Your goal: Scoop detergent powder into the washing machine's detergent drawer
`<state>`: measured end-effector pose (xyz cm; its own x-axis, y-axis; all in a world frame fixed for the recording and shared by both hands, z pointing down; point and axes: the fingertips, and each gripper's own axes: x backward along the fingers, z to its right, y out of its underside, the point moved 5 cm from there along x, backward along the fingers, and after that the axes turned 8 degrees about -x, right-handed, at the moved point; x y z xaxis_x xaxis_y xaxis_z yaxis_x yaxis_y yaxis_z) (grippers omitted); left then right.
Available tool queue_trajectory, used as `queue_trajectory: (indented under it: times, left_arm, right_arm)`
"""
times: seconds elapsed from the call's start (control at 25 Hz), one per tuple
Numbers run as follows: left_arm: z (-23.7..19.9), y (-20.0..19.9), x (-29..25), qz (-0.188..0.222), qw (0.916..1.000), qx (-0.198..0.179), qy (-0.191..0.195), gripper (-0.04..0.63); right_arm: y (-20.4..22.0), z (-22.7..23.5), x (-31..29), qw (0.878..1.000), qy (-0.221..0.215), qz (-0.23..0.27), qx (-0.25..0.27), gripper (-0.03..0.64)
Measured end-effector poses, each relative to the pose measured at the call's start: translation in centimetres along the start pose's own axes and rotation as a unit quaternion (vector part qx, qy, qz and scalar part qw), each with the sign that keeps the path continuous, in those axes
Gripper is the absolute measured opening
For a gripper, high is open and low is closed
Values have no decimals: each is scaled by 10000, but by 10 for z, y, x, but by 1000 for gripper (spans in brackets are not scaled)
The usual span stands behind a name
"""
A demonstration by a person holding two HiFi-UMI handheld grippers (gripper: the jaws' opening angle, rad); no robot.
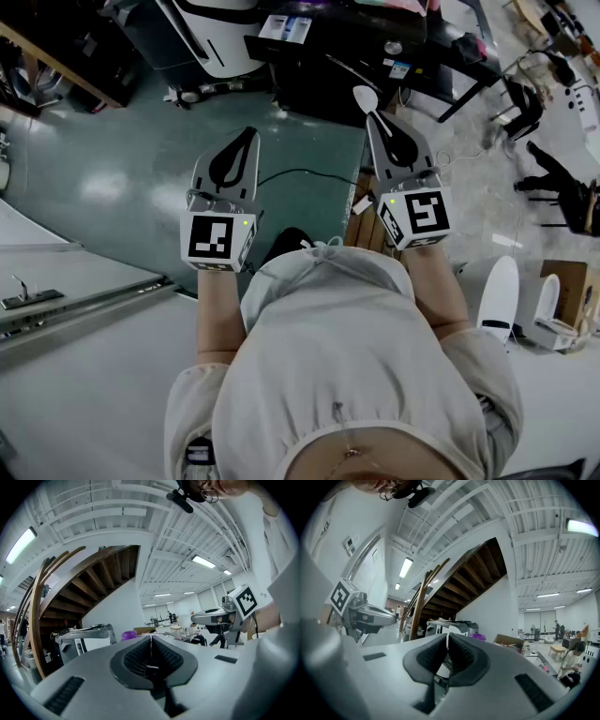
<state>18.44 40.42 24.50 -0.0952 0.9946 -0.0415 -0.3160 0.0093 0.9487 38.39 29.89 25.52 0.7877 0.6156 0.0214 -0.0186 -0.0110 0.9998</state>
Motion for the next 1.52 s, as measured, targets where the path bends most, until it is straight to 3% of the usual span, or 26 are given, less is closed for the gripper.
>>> queue_trajectory:
  times: [0.48, 0.88, 1.2, 1.52]
  left_arm:
    - [1, 6, -9, 18, 10000, 7, 38, 28]
    - [-12, 23, -33, -254, 9996, 47, 103, 26]
    - [-69, 48, -89, -175, 9996, -113, 176, 27]
    - [-175, 74, -177, -58, 9988, -26, 485, 26]
  right_arm:
    - [8, 7, -2, 9999, 71, -35, -132, 6]
    - [22, 22, -30, 9990, 128, -184, -384, 8]
    - [34, 35, -114, 9988, 277, -253, -321, 8]
    - [29, 49, -239, 9966, 654, -155, -476, 8]
